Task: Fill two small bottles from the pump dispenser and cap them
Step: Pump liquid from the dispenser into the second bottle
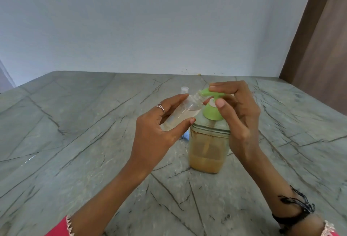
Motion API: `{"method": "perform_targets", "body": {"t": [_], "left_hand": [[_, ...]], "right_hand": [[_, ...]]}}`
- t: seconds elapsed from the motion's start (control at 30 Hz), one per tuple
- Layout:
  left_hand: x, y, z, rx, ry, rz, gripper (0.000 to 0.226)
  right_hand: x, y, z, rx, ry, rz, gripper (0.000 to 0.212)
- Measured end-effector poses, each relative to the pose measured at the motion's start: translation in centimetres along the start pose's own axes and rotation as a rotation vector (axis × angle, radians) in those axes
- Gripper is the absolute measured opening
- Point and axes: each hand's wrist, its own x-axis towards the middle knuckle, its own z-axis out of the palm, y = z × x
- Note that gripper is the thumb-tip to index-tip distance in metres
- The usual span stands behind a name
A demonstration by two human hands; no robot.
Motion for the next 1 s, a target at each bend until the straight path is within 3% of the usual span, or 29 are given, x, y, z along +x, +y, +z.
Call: {"method": "perform_targets", "body": {"t": [0.23,0.57,1.0], "left_hand": [[0.0,-0.1,0.2,0.023,0.004,0.015,0.048],[0.0,0.3,0.1,-0.022,-0.005,-0.005,0.048],[-0.2,0.0,-0.1,0.001,0.004,-0.037,0.046]], "right_hand": [[-1.2,0.7,-0.7,-0.234,-0.139,-0.066,0.059],[-0.8,1.0,-1.3,-0.298,-0.237,-0.105,0.087],[-0.9,0.4,-0.7,-0.331,-0.137,-0.112,0.068]]}}
